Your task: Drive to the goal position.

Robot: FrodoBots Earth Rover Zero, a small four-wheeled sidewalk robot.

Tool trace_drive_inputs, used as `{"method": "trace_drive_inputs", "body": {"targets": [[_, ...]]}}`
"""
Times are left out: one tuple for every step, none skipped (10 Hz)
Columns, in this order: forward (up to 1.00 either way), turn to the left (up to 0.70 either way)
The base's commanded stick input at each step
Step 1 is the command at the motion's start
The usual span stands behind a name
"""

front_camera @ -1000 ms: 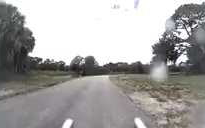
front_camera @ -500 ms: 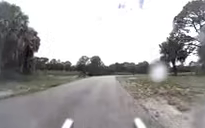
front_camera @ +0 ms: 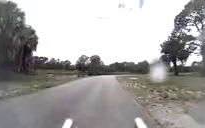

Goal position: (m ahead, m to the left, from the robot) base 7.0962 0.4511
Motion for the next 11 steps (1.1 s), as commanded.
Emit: {"method": "trace_drive_inputs", "body": {"targets": [[0.85,0.0],[0.85,0.0],[0.85,0.0],[0.85,0.0],[0.85,0.0],[0.85,0.0],[0.16,0.0],[0.08,0.01],[0.18,0.01],[0.28,0.02],[0.37,0.03]]}}
